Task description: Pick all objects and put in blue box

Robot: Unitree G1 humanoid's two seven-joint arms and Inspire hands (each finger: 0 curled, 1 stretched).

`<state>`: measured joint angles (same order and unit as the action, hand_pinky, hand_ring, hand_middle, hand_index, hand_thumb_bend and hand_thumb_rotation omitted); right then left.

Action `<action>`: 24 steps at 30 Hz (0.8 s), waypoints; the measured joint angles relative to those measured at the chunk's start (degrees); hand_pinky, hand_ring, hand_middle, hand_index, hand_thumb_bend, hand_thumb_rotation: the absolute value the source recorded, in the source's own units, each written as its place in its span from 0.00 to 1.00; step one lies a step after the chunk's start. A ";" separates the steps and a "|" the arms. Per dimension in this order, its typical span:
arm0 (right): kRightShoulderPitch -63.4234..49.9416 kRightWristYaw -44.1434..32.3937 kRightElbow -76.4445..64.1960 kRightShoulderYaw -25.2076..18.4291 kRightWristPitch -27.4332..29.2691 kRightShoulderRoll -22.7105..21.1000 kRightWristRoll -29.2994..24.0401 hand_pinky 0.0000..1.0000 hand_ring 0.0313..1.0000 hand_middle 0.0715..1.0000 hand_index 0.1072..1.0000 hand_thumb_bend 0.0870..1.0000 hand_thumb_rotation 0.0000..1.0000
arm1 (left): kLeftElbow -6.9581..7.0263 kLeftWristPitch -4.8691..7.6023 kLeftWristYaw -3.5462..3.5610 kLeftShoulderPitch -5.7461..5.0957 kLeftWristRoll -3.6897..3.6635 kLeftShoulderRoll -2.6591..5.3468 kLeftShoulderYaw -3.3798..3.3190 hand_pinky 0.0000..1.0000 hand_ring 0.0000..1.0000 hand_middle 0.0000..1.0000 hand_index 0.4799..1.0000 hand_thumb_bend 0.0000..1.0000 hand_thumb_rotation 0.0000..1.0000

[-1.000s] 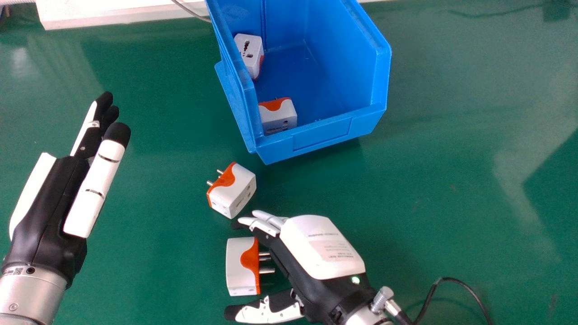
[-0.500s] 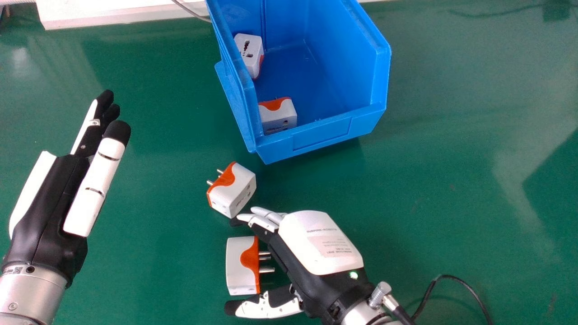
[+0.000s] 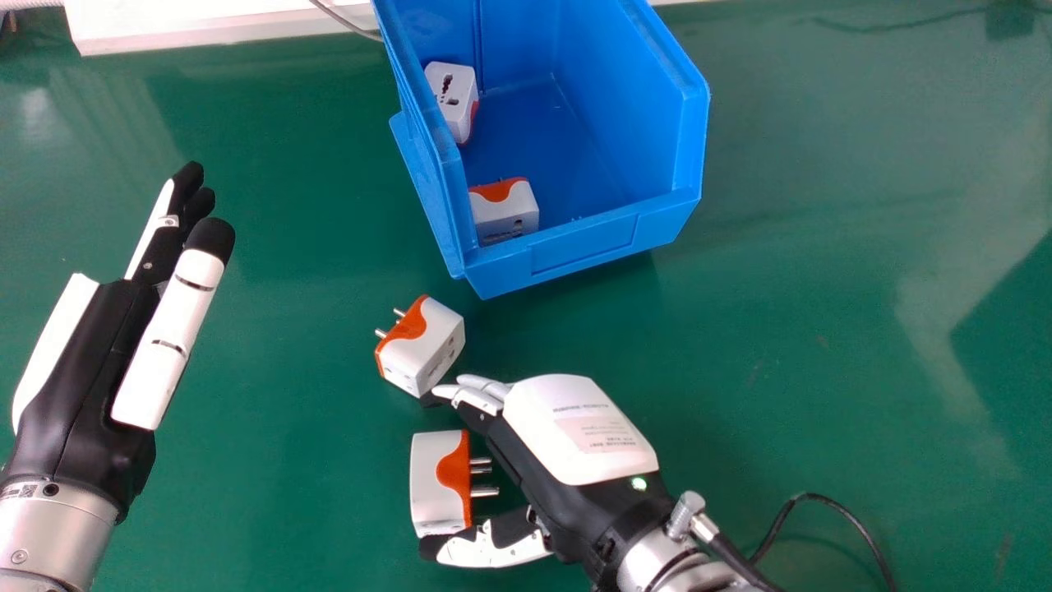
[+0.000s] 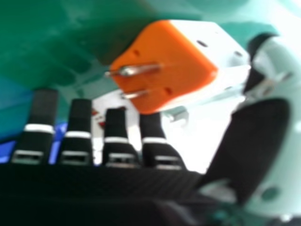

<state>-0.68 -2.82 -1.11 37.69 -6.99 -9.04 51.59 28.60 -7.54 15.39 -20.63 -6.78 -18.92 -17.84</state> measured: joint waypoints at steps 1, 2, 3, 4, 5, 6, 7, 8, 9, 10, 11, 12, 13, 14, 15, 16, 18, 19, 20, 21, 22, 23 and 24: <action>0.10 -1.05 -0.44 -0.12 -0.44 0.08 -0.03 0.73 0.84 0.88 0.82 0.30 0.38 | 0.06 -0.19 0.00 0.00 0.00 0.00 0.00 1.00 1.00 1.00 1.00 0.51 1.00; 0.13 -1.98 -0.93 -0.19 -1.06 0.17 -0.24 0.73 0.85 0.89 0.83 0.29 0.41 | 0.10 -0.31 0.00 0.00 0.00 0.00 0.00 1.00 1.00 1.00 1.00 0.51 1.00; 0.21 -2.80 -1.28 -0.34 -1.38 0.28 -0.45 0.73 0.85 0.89 0.83 0.29 0.42 | 0.15 -0.48 0.00 0.00 0.00 0.00 -0.01 1.00 1.00 1.00 1.00 0.51 1.00; 0.36 -3.42 -1.44 -0.48 -1.63 0.34 -0.71 0.73 0.85 0.89 0.84 0.29 0.43 | 0.18 -0.65 0.00 0.00 0.00 0.00 -0.01 1.00 1.00 1.00 1.00 0.51 1.00; 0.50 -4.00 -1.64 -0.69 -1.91 0.39 -1.32 0.74 0.85 0.89 0.84 0.29 0.44 | 0.21 -0.69 0.00 0.01 0.00 0.00 0.00 1.00 1.00 1.00 1.00 0.51 1.00; 0.64 -4.58 -1.78 -0.96 -2.10 0.45 -1.75 0.74 0.85 0.89 0.84 0.29 0.44 | 0.27 -0.71 0.00 0.01 0.00 0.00 -0.01 1.00 1.00 1.00 1.00 0.51 1.00; 0.80 -5.03 -1.87 -1.08 -2.20 0.45 -1.93 0.74 0.85 0.90 0.84 0.29 0.46 | 0.36 -0.72 0.00 0.01 0.00 0.00 -0.01 1.00 1.00 1.00 1.00 0.51 1.00; 0.87 -5.42 -2.02 -1.18 -2.32 0.45 -2.01 0.74 0.86 0.90 0.85 0.29 0.47 | 0.46 -0.74 0.00 0.04 0.00 0.00 0.00 1.00 1.00 1.00 1.00 0.51 1.00; 0.85 -5.61 -2.16 -1.23 -2.38 0.42 -2.09 0.74 0.86 0.90 0.85 0.29 0.48 | 0.52 -0.77 -0.01 0.09 0.00 0.00 -0.01 1.00 1.00 1.00 1.00 0.51 1.00; 0.76 -5.83 -2.39 -1.24 -2.40 0.30 -2.12 0.74 0.86 0.90 0.85 0.29 0.49 | 0.58 -0.85 -0.01 0.18 0.00 0.00 0.00 1.00 1.00 1.00 1.00 0.51 1.00; 0.60 -5.98 -2.68 -1.24 -2.38 0.07 -2.14 0.74 0.86 0.90 0.85 0.29 0.49 | 0.65 -1.04 -0.02 0.31 0.00 0.00 0.00 1.00 1.00 1.00 1.00 0.51 1.00; 0.39 -6.03 -2.97 -1.22 -2.31 -0.20 -2.21 0.74 0.86 0.90 0.85 0.29 0.49 | 0.73 -1.30 -0.03 0.45 0.00 0.00 0.00 1.00 1.00 1.00 1.00 0.51 1.00; 0.12 -6.05 -3.29 -1.19 -2.18 -0.50 -2.28 0.74 0.86 0.90 0.85 0.29 0.49 | 0.80 -1.53 -0.06 0.59 0.00 0.00 0.00 1.00 1.00 1.00 1.00 0.51 1.00; -0.06 -6.04 -3.46 -1.19 -2.03 -0.63 -2.30 0.74 0.86 0.90 0.85 0.28 0.49 | 0.89 -1.82 -0.09 0.72 0.00 0.00 0.00 1.00 1.00 1.00 1.00 0.51 1.00; -0.14 -6.05 -3.58 -1.19 -1.99 -0.74 -2.31 0.74 0.86 0.90 0.85 0.28 0.49 | 0.95 -1.94 -0.09 0.82 0.01 0.00 0.03 1.00 1.00 1.00 1.00 0.51 1.00; -0.29 -6.05 -3.79 -1.19 -2.01 -0.88 -2.31 0.74 0.86 0.91 0.85 0.27 0.48 | 1.05 -2.05 -0.09 0.92 0.01 0.00 0.07 1.00 1.00 1.00 1.00 0.51 1.00; -0.65 -6.05 -4.18 -1.22 -2.04 -1.22 -2.30 0.74 0.86 0.91 0.86 0.25 0.45 | 1.26 -2.48 -0.14 1.20 0.02 0.00 0.10 1.00 1.00 1.00 1.00 0.51 1.00; -0.80 -6.05 -4.33 -1.25 -2.04 -1.40 -2.31 0.74 0.86 0.91 0.86 0.24 0.43 | 1.27 -2.61 -0.15 1.31 0.02 0.01 0.11 1.00 1.00 1.00 1.00 0.51 1.00; -0.88 -6.05 -4.42 -1.29 -2.02 -1.55 -2.31 0.74 0.86 0.91 0.86 0.24 0.43 | 1.28 -2.82 -0.16 1.44 0.02 0.01 0.16 1.00 1.00 1.00 1.00 0.51 1.00; -0.94 -6.03 -4.54 -1.31 -1.99 -1.68 -2.30 0.75 0.86 0.91 0.86 0.23 0.41 | 1.28 -3.04 -0.16 1.60 0.02 0.01 0.21 1.00 1.00 1.00 1.00 0.51 1.00; -1.02 -5.96 -4.62 -1.35 -1.88 -1.80 -2.31 0.75 0.86 0.91 0.86 0.23 0.40 | 1.28 -3.10 -0.16 1.73 0.02 0.01 0.26 1.00 1.00 1.00 1.00 0.51 1.00; -1.16 -5.79 -4.69 -1.39 -1.65 -1.96 -2.30 0.75 0.86 0.91 0.86 0.23 0.39 | 1.28 -3.14 -0.16 1.89 0.02 0.01 0.31 1.00 1.00 1.00 1.00 0.51 1.00; -1.36 -5.63 -4.81 -1.40 -1.47 -2.15 -2.29 0.74 0.86 0.90 0.86 0.23 0.39 | 1.29 -3.16 -0.17 2.04 0.03 0.01 0.37 1.00 1.00 1.00 1.00 0.52 1.00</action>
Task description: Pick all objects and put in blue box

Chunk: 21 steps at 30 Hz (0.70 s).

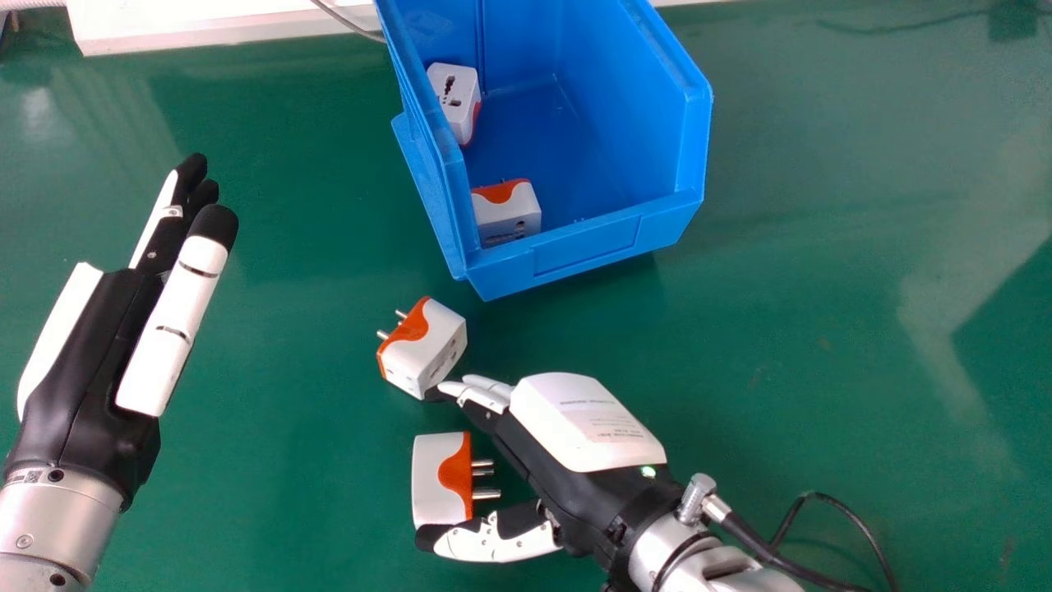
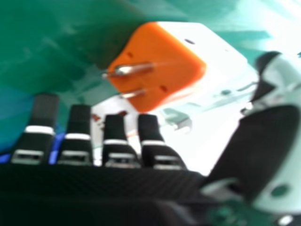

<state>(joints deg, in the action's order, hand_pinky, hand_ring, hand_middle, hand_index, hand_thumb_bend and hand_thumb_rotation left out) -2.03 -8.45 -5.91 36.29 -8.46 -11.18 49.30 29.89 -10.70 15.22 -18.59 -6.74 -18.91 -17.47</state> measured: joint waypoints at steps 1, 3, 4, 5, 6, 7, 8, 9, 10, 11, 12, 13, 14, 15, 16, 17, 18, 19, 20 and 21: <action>-0.16 0.20 -0.11 -0.01 0.20 -0.21 0.00 0.74 0.86 0.90 0.85 0.23 0.38 | 0.00 -0.02 -0.02 0.13 0.01 0.00 0.07 1.00 1.00 1.00 1.00 0.52 1.00; -0.31 0.44 -0.16 -0.02 0.46 -0.48 0.00 0.74 0.86 0.90 0.85 0.23 0.37 | -0.01 -0.04 -0.09 0.35 0.04 0.00 0.20 1.00 1.00 1.00 1.00 0.52 1.00; -0.38 0.62 -0.16 -0.02 0.61 -0.62 0.01 0.74 0.86 0.90 0.85 0.22 0.36 | -0.02 -0.04 -0.14 0.49 0.05 0.01 0.26 1.00 1.00 1.00 1.00 0.51 1.00; -0.44 0.74 -0.16 -0.02 0.74 -0.74 0.02 0.74 0.86 0.90 0.85 0.22 0.36 | -0.06 -0.04 -0.18 0.62 0.06 0.01 0.28 1.00 1.00 1.00 1.00 0.51 1.00; -0.49 0.86 -0.16 -0.02 0.87 -0.85 0.04 0.74 0.86 0.90 0.85 0.22 0.35 | -0.17 -0.03 -0.22 0.84 0.09 0.01 0.30 1.00 1.00 1.00 1.00 0.51 1.00; -0.57 1.01 -0.15 -0.03 0.99 -0.95 0.04 0.74 0.86 0.90 0.85 0.22 0.34 | -0.27 -0.03 -0.27 1.01 0.10 0.01 0.32 1.00 1.00 1.00 1.00 0.51 1.00; -0.70 1.20 -0.15 -0.05 1.12 -1.02 0.07 0.74 0.85 0.90 0.85 0.21 0.32 | -0.40 -0.02 -0.30 1.12 0.11 0.02 0.35 1.00 1.00 1.00 1.00 0.51 1.00; -0.82 1.43 -0.11 -0.05 1.28 -1.09 0.11 0.74 0.85 0.90 0.85 0.21 0.31 | -0.52 -0.02 -0.34 1.18 0.14 0.02 0.38 1.00 1.00 1.00 1.00 0.52 1.00; -0.88 1.55 -0.07 -0.08 1.43 -1.14 0.12 0.74 0.85 0.90 0.85 0.21 0.30 | -0.60 -0.02 -0.38 1.21 0.15 0.03 0.41 1.00 1.00 1.00 1.00 0.52 1.00; -0.95 1.85 0.04 -0.10 1.58 -1.21 0.13 0.74 0.85 0.90 0.85 0.20 0.29 | -0.66 -0.02 -0.42 1.22 0.19 0.04 0.47 1.00 1.00 1.00 1.00 0.52 1.00; -1.05 2.14 0.16 -0.10 1.68 -1.26 0.20 0.74 0.85 0.90 0.85 0.20 0.28 | -0.67 -0.02 -0.48 1.21 0.25 0.04 0.53 1.00 1.00 1.00 1.00 0.52 1.00; -1.12 2.40 0.28 -0.10 1.73 -1.29 0.35 0.74 0.85 0.90 0.85 0.20 0.27 | -0.67 -0.02 -0.54 1.21 0.50 0.05 0.60 1.00 1.00 1.00 1.00 0.52 1.00; -1.17 2.60 0.41 -0.09 1.75 -1.32 0.54 0.74 0.85 0.90 0.85 0.20 0.25 | -0.67 -0.02 -0.61 1.21 0.70 0.05 0.69 1.00 1.00 1.00 1.00 0.52 1.00; -1.18 2.78 0.54 -0.07 1.86 -1.42 0.70 0.74 0.85 0.90 0.85 0.19 0.24 | -0.67 -0.02 -0.65 1.21 0.87 0.06 0.77 1.00 1.00 1.00 1.00 0.52 1.00; -1.17 3.08 0.70 -0.05 2.01 -1.54 0.78 0.74 0.85 0.90 0.85 0.19 0.23 | -0.67 -0.02 -0.70 1.21 1.14 0.07 0.85 1.00 1.00 1.00 1.00 0.53 1.00; -1.16 3.30 0.90 -0.05 2.27 -1.65 0.91 0.73 0.85 0.90 0.85 0.19 0.23 | -0.67 -0.02 -0.76 1.20 1.22 0.08 0.87 1.00 1.00 1.00 1.00 0.53 1.00; -1.12 3.47 1.03 -0.03 2.48 -1.78 1.05 0.73 0.85 0.90 0.85 0.19 0.22 | -0.67 -0.02 -0.84 1.20 1.27 0.09 0.88 1.00 1.00 1.00 1.00 0.53 1.00; -1.08 3.62 1.14 -0.01 2.66 -1.95 1.11 0.73 0.84 0.90 0.85 0.19 0.22 | -0.67 -0.02 -0.95 1.19 1.42 0.09 0.88 1.00 1.00 1.00 1.00 0.53 1.00; -1.00 3.64 1.24 0.02 2.74 -2.04 1.21 0.73 0.84 0.89 0.85 0.19 0.22 | -0.66 -0.02 -1.03 1.17 1.65 0.09 0.89 1.00 1.00 1.00 1.00 0.53 1.00; -0.90 3.59 1.29 0.05 2.72 -2.04 1.34 0.73 0.84 0.89 0.85 0.20 0.22 | -0.64 -0.02 -1.10 1.16 1.90 0.09 0.94 1.00 1.00 1.00 1.00 0.53 1.00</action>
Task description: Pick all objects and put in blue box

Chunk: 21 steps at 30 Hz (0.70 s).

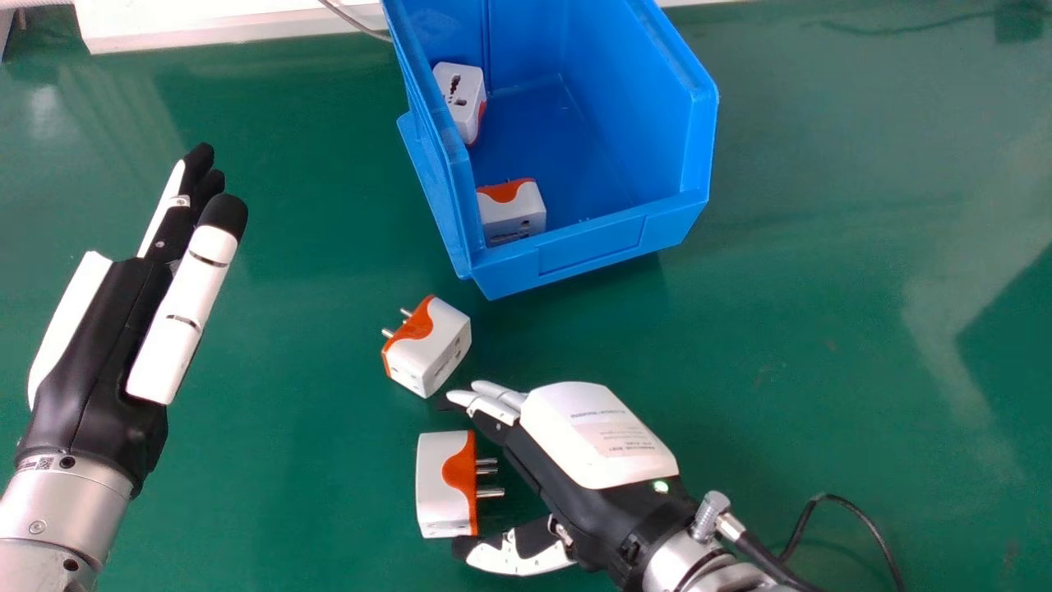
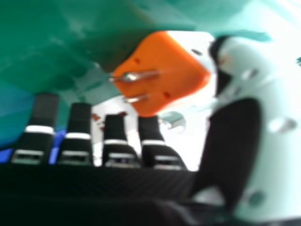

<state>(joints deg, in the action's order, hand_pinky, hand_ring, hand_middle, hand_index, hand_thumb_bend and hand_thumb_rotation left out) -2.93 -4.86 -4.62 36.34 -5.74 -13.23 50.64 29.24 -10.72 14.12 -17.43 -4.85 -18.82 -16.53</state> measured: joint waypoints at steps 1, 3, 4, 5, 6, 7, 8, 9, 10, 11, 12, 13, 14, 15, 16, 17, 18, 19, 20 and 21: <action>0.07 -0.07 0.03 0.06 -0.03 -0.01 0.57 0.73 0.84 0.89 0.85 0.20 0.22 | 0.04 -0.01 -0.09 -0.01 0.28 0.03 0.11 1.00 1.00 1.00 1.00 0.53 1.00; 0.11 -0.14 0.04 0.22 -0.09 -0.01 1.28 0.73 0.84 0.89 0.85 0.21 0.22 | 0.17 -0.03 -0.23 -0.02 0.40 0.12 0.42 1.00 1.00 1.00 1.00 0.53 1.00; 0.14 -0.20 0.04 0.27 -0.10 -0.01 1.56 0.73 0.84 0.89 0.85 0.21 0.22 | 0.22 -0.05 -0.29 -0.01 0.47 0.15 0.52 1.00 1.00 1.00 1.00 0.54 1.00; 0.15 -0.23 0.05 0.34 -0.10 -0.01 1.89 0.73 0.84 0.89 0.85 0.21 0.22 | 0.29 -0.08 -0.38 -0.01 0.52 0.16 0.59 1.00 1.00 1.00 1.00 0.54 1.00; 0.18 -0.21 0.09 0.39 -0.11 -0.01 2.08 0.73 0.84 0.89 0.85 0.21 0.22 | 0.35 -0.13 -0.45 -0.01 0.57 0.17 0.64 1.00 1.00 1.00 1.00 0.54 1.00; 0.23 -0.19 0.14 0.44 -0.11 -0.01 2.31 0.73 0.84 0.89 0.85 0.21 0.22 | 0.37 -0.19 -0.50 -0.01 0.61 0.17 0.68 1.00 1.00 1.00 1.00 0.54 1.00; 0.28 -0.06 0.26 0.53 -0.10 -0.02 2.73 0.73 0.84 0.89 0.85 0.21 0.22 | 0.40 -0.31 -0.53 -0.01 0.75 0.17 0.77 1.00 1.00 1.00 1.00 0.54 1.00; 0.37 0.04 0.42 0.64 -0.05 -0.05 3.47 0.73 0.84 0.89 0.85 0.22 0.22 | 0.44 -0.50 -0.55 -0.01 0.84 0.17 0.90 1.00 1.00 1.00 1.00 0.54 1.00; 0.51 0.19 0.60 0.75 -0.01 -0.10 3.81 0.73 0.84 0.89 0.85 0.22 0.22 | 0.51 -0.75 -0.56 -0.01 0.94 0.17 1.07 1.00 1.00 1.00 1.00 0.54 1.00; 0.73 0.39 0.86 0.91 0.03 -0.19 4.22 0.73 0.83 0.88 0.84 0.22 0.23 | 0.55 -0.95 -0.56 -0.01 0.98 0.18 1.22 1.00 1.00 1.00 1.00 0.54 1.00; 0.93 0.56 1.11 1.07 0.05 -0.25 4.52 0.72 0.83 0.88 0.84 0.22 0.23 | 0.60 -1.09 -0.56 -0.01 1.01 0.17 1.36 1.00 1.00 1.00 1.00 0.54 1.00; 1.12 0.69 1.34 1.21 0.05 -0.25 5.07 0.72 0.82 0.88 0.84 0.22 0.23 | 0.69 -1.19 -0.56 -0.01 1.04 0.17 1.55 1.00 1.00 1.00 1.00 0.55 1.00; 1.29 0.73 1.52 1.39 0.05 -0.24 5.75 0.72 0.82 0.88 0.84 0.22 0.23 | 0.81 -1.26 -0.55 -0.02 1.20 0.17 1.64 1.00 1.00 1.00 1.00 0.55 1.00; 1.47 0.80 1.71 1.49 0.05 -0.24 6.05 0.72 0.82 0.88 0.84 0.22 0.23 | 0.95 -1.28 -0.55 -0.02 1.48 0.17 1.66 1.00 1.00 1.00 1.00 0.55 1.00; 1.65 0.79 1.88 1.51 0.03 -0.23 6.22 0.72 0.82 0.87 0.84 0.22 0.22 | 1.14 -1.36 -0.56 -0.02 1.61 0.16 1.67 1.00 1.00 1.00 1.00 0.56 1.00; 1.83 0.74 1.99 1.56 -0.06 -0.20 6.50 0.71 0.82 0.87 0.84 0.23 0.22 | 1.42 -1.55 -0.58 -0.02 1.98 0.16 1.76 1.00 1.00 1.00 1.00 0.56 1.00; 1.99 0.61 2.06 1.64 -0.25 -0.11 6.94 0.71 0.81 0.87 0.84 0.23 0.20 | 1.81 -1.97 -0.64 -0.02 2.32 0.15 1.92 1.00 1.00 1.00 1.00 0.57 1.00; 2.16 0.33 2.11 1.74 -0.53 0.04 7.72 0.71 0.81 0.87 0.83 0.23 0.18 | 2.31 -2.52 -0.71 -0.02 2.70 0.16 2.18 1.00 1.00 1.00 1.00 0.57 1.00; 2.24 0.07 2.11 1.85 -0.90 0.23 8.30 0.71 0.81 0.87 0.83 0.23 0.17 | 2.84 -2.92 -0.74 -0.04 2.88 0.16 2.45 1.00 1.00 1.00 1.00 0.57 1.00; 2.31 -0.28 2.07 1.93 -1.28 0.45 8.69 0.71 0.81 0.86 0.83 0.24 0.15 | 3.39 -3.34 -0.82 -0.06 3.24 0.16 2.73 1.00 1.00 1.00 1.00 0.57 1.00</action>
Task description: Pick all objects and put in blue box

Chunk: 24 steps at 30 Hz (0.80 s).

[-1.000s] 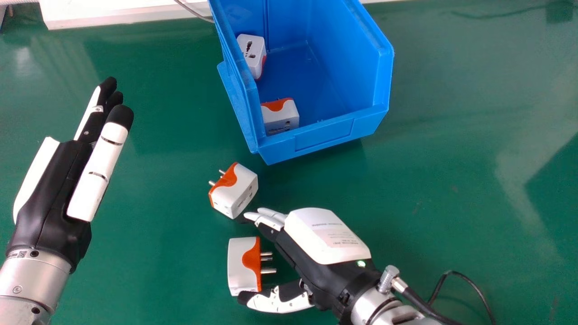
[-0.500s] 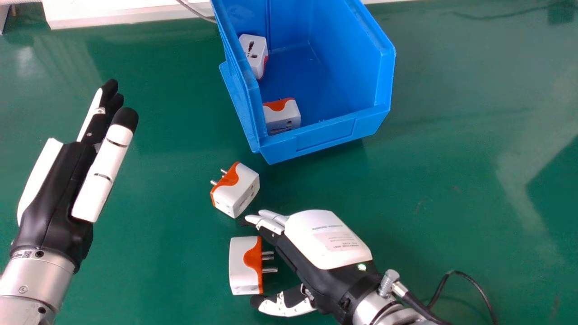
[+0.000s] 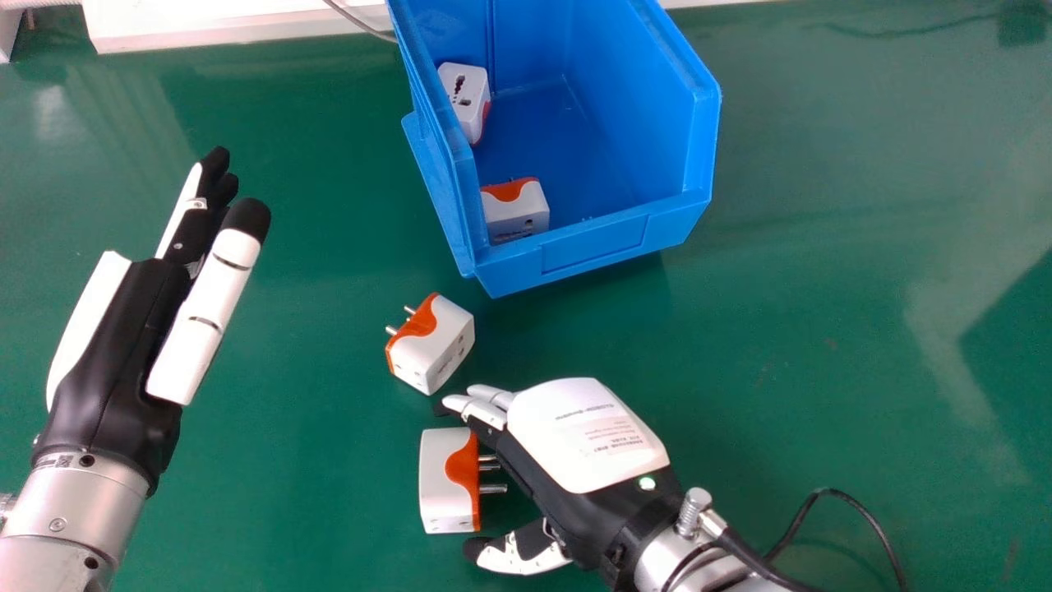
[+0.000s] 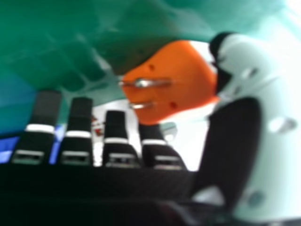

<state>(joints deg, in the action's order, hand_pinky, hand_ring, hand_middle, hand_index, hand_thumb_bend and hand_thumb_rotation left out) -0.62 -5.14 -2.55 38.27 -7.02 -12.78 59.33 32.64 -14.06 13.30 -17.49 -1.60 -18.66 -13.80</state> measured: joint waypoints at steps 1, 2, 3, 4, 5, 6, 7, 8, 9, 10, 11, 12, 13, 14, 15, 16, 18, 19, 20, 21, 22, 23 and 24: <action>0.08 -0.47 -0.14 0.14 -0.53 0.24 0.41 0.71 0.81 0.86 0.83 0.24 0.14 | 0.53 -0.40 -0.08 -0.02 0.41 0.00 0.20 1.00 1.00 1.00 1.00 0.57 1.00; 0.13 -0.99 -0.30 0.36 -1.03 0.48 1.37 0.71 0.81 0.86 0.82 0.24 0.13 | 0.91 -0.63 -0.21 -0.02 0.75 0.00 0.40 1.00 1.00 1.00 1.00 0.57 1.00; 0.16 -1.39 -0.41 0.53 -1.38 0.69 2.09 0.71 0.80 0.85 0.82 0.24 0.12 | 1.32 -1.02 -0.24 -0.03 1.14 0.00 0.56 1.00 1.00 1.00 1.00 0.58 1.00; 0.24 -1.69 -0.50 0.70 -1.73 0.80 2.44 0.71 0.80 0.85 0.82 0.24 0.12 | 1.60 -1.27 -0.25 -0.04 1.33 0.00 0.65 1.00 1.00 1.00 1.00 0.58 1.00; 0.33 -2.14 -0.70 0.80 -2.07 0.87 2.70 0.71 0.80 0.85 0.81 0.24 0.12 | 1.77 -1.47 -0.25 -0.03 1.58 0.00 0.72 1.00 1.00 1.00 1.00 0.58 1.00; 0.41 -2.75 -0.85 0.94 -2.34 0.97 3.73 0.70 0.80 0.85 0.81 0.25 0.13 | 1.88 -1.62 -0.25 -0.03 1.71 0.00 0.82 1.00 1.00 1.00 1.00 0.58 1.00; 0.49 -3.14 -0.95 1.03 -2.52 1.03 4.27 0.70 0.80 0.85 0.81 0.25 0.13 | 1.92 -1.68 -0.25 -0.04 1.75 0.00 0.90 1.00 1.00 1.00 1.00 0.58 1.00; 0.63 -3.55 -1.07 1.16 -2.76 1.06 4.69 0.70 0.79 0.85 0.81 0.25 0.15 | 1.93 -1.69 -0.25 -0.04 1.76 0.00 0.98 1.00 1.00 1.00 1.00 0.58 1.00; 0.75 -3.99 -1.24 1.34 -3.13 1.09 5.06 0.70 0.79 0.84 0.81 0.25 0.17 | 1.93 -1.70 -0.25 -0.04 1.79 0.00 1.03 1.00 1.00 1.00 1.00 0.58 1.00; 0.85 -4.44 -1.40 1.53 -3.48 1.15 5.83 0.69 0.79 0.84 0.80 0.26 0.19 | 1.93 -1.70 -0.25 -0.03 1.80 0.00 1.08 1.00 1.00 1.00 1.00 0.58 1.00; 0.98 -4.77 -1.45 1.67 -3.70 1.20 6.32 0.69 0.78 0.84 0.80 0.26 0.21 | 1.93 -1.70 -0.25 -0.03 1.81 0.00 1.09 1.00 1.00 1.00 1.00 0.58 1.00; 1.13 -5.03 -1.51 1.79 -3.89 1.20 6.75 0.69 0.78 0.84 0.80 0.26 0.21 | 1.93 -1.70 -0.25 -0.02 1.82 0.00 1.09 1.00 1.00 1.00 1.00 0.58 1.00; 1.30 -5.30 -1.56 1.85 -4.11 1.22 7.02 0.68 0.78 0.83 0.79 0.27 0.22 | 1.93 -1.70 -0.25 0.00 1.82 0.00 1.10 1.00 1.00 1.00 1.00 0.58 1.00; 1.44 -5.52 -1.60 1.90 -4.21 1.22 7.40 0.68 0.78 0.83 0.79 0.27 0.22 | 1.93 -1.70 -0.25 0.02 1.82 0.00 1.10 1.00 1.00 1.00 1.00 0.58 1.00; 1.54 -5.76 -1.65 1.94 -4.29 1.22 7.81 0.68 0.77 0.83 0.79 0.27 0.24 | 1.93 -1.70 -0.25 0.04 1.82 0.00 1.10 1.00 1.00 1.00 1.00 0.58 1.00; 1.59 -5.96 -1.69 2.00 -4.32 1.22 8.33 0.67 0.77 0.82 0.78 0.27 0.26 | 1.93 -1.72 -0.25 0.08 1.82 0.00 1.11 1.00 1.00 1.00 1.00 0.58 1.00; 1.72 -6.41 -1.85 2.06 -4.47 1.26 8.76 0.67 0.76 0.82 0.78 0.28 0.28 | 1.93 -1.94 -0.28 0.18 1.85 0.00 1.12 1.00 1.00 1.00 1.00 0.59 1.00; 1.83 -6.58 -1.87 2.07 -4.57 1.31 8.82 0.67 0.76 0.82 0.78 0.28 0.28 | 1.93 -2.06 -0.28 0.19 1.88 0.01 1.13 1.00 1.00 1.00 1.00 0.59 1.00; 1.97 -6.85 -1.90 2.09 -4.61 1.32 8.96 0.66 0.76 0.81 0.77 0.28 0.30 | 1.93 -2.18 -0.29 0.19 1.96 0.01 1.15 1.00 1.00 1.00 1.00 0.59 1.00; 2.07 -7.02 -1.93 2.10 -4.62 1.32 9.01 0.66 0.75 0.81 0.77 0.28 0.31 | 1.93 -2.27 -0.29 0.19 2.07 0.01 1.17 1.00 1.00 1.00 1.00 0.59 1.00; 2.12 -7.12 -1.92 2.10 -4.62 1.32 9.12 0.65 0.74 0.80 0.76 0.29 0.31 | 1.93 -2.36 -0.30 0.22 2.15 0.01 1.19 1.00 1.00 1.00 1.00 0.59 1.00; 2.15 -7.20 -1.92 2.12 -4.62 1.32 9.28 0.65 0.74 0.79 0.75 0.29 0.31 | 1.93 -2.50 -0.31 0.29 2.23 0.01 1.21 1.00 1.00 1.00 1.00 0.59 1.00; 2.22 -7.22 -1.89 2.14 -4.62 1.32 9.47 0.65 0.73 0.79 0.74 0.29 0.31 | 1.93 -2.64 -0.32 0.39 2.29 0.03 1.24 1.00 1.00 1.00 1.00 0.59 1.00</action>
<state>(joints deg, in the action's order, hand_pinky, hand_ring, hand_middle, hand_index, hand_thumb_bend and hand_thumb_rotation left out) 1.60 -12.36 -4.44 40.41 -11.64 -11.46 68.80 34.57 -16.71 12.99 -17.10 0.69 -18.62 -12.55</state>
